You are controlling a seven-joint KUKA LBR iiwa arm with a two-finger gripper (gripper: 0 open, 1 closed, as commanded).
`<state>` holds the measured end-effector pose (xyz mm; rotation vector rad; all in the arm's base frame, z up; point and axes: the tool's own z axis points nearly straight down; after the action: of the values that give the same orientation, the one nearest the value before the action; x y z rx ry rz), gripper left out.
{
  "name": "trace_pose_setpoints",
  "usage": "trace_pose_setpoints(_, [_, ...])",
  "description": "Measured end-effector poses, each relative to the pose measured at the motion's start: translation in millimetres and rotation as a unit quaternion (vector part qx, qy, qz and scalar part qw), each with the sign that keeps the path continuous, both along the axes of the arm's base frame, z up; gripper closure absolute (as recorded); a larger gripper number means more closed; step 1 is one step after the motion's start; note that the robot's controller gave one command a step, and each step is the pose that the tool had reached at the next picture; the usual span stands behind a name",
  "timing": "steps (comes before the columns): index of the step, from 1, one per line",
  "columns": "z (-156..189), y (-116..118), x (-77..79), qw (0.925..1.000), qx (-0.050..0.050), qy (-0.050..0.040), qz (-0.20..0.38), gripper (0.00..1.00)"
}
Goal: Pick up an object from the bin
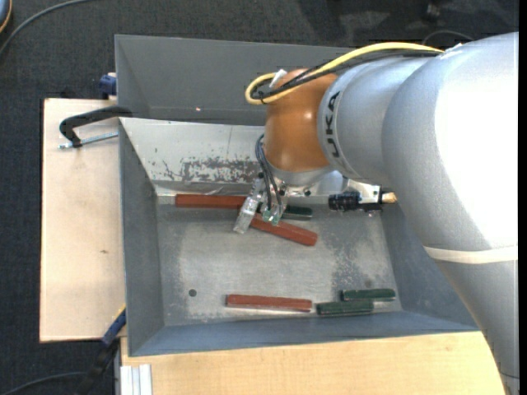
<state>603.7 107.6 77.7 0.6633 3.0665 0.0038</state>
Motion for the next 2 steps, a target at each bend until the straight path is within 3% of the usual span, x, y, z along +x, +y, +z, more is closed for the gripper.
trace_pose_setpoints(2, [22.2,0.8,2.4,1.0000,0.000,-0.0007,0.001,1.00])
